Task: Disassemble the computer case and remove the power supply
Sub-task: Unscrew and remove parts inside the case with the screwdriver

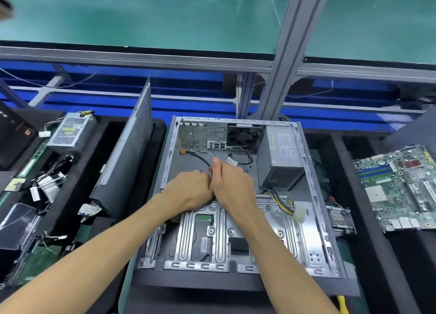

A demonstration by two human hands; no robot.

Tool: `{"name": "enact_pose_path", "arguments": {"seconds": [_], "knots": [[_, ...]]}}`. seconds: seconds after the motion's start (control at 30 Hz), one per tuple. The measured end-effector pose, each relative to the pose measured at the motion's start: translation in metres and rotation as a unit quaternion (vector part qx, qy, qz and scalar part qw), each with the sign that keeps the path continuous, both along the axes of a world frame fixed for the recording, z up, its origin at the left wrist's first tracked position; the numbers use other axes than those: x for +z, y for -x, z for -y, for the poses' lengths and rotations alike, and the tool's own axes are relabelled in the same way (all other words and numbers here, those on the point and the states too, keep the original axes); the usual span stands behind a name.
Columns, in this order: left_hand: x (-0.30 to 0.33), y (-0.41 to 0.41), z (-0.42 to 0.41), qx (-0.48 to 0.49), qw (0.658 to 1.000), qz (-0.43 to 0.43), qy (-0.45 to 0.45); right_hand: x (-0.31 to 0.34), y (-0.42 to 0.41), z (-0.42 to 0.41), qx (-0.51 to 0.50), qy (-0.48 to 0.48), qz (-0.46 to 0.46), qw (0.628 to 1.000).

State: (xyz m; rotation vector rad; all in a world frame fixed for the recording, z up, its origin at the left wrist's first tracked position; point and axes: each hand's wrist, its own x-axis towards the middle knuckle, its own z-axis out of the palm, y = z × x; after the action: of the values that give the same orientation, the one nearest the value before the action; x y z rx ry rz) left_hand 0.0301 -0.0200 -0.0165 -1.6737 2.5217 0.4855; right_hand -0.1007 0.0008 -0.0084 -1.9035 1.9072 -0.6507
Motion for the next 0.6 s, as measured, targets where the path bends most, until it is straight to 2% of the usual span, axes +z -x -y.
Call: {"name": "enact_pose_path", "arguments": {"seconds": [0.1, 0.2, 0.23, 0.3, 0.37, 0.43, 0.47, 0.53, 0.6], "knots": [[-0.002, 0.0, -0.009, 0.039, 0.995, -0.009, 0.087, 0.001, -0.001, 0.0, -0.003, -0.007, 0.007, 1.0], [-0.002, 0.0, -0.01, 0.043, 0.994, -0.016, 0.099, 0.002, -0.001, -0.001, -0.011, -0.012, 0.011, 1.0], [-0.001, 0.0, -0.007, 0.03, 0.997, -0.005, 0.067, 0.002, -0.001, -0.001, -0.009, -0.009, 0.007, 1.0], [0.003, 0.002, 0.006, 0.009, 0.996, 0.026, -0.085, 0.002, -0.002, -0.003, -0.006, -0.003, 0.006, 1.0], [0.007, 0.005, 0.018, -0.004, 0.973, -0.002, -0.231, 0.003, -0.002, -0.003, -0.005, 0.0, 0.011, 1.0], [0.009, 0.007, 0.02, -0.019, 0.963, -0.045, -0.266, 0.003, -0.001, -0.003, -0.003, -0.001, 0.005, 1.0], [0.008, 0.007, 0.018, -0.025, 0.969, -0.05, -0.242, 0.003, -0.001, -0.003, -0.004, -0.003, 0.001, 1.0], [0.007, 0.004, 0.01, -0.026, 0.991, -0.02, -0.131, 0.005, -0.002, -0.004, -0.005, -0.01, -0.004, 1.0], [0.007, 0.001, 0.003, -0.019, 0.999, 0.007, -0.034, 0.006, -0.003, -0.004, -0.007, -0.014, -0.006, 1.0]]}}
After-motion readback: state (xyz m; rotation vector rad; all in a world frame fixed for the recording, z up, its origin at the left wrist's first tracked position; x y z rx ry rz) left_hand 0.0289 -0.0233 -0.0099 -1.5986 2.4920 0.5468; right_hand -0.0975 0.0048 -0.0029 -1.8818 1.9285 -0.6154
